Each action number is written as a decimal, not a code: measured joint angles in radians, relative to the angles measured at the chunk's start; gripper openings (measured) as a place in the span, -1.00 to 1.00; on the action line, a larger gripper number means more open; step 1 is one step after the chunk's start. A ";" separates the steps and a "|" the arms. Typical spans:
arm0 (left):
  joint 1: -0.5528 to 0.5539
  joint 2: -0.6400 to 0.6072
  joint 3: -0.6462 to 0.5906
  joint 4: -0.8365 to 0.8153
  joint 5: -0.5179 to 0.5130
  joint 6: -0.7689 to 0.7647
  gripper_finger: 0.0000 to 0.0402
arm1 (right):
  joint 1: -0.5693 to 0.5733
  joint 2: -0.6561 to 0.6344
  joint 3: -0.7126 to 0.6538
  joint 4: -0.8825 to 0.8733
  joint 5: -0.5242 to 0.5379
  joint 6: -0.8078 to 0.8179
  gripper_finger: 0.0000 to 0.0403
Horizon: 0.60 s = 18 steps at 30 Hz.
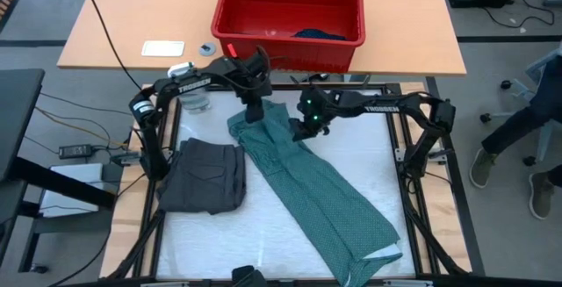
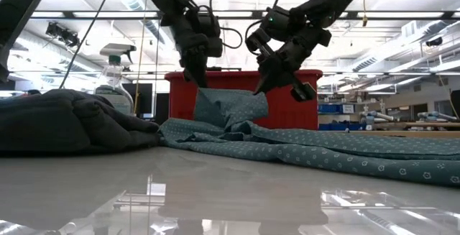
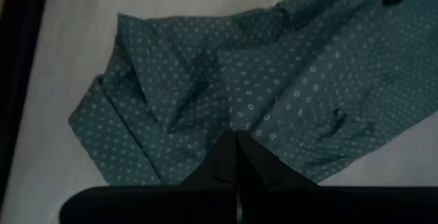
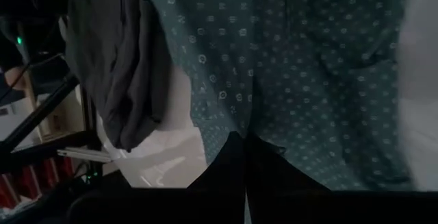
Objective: Fold Laundry from Bin
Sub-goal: Fold the green polo shirt on the table
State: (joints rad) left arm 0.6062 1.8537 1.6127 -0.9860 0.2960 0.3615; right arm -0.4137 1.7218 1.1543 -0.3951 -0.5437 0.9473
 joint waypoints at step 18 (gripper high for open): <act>-0.005 -0.014 0.000 -0.292 0.072 0.227 -1.00 | 0.158 0.086 0.050 0.083 -0.004 0.087 -0.99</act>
State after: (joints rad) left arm 0.6015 1.8393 1.6125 -1.2783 0.3684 0.5888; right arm -0.2559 1.8082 1.2041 -0.3122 -0.5479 1.0346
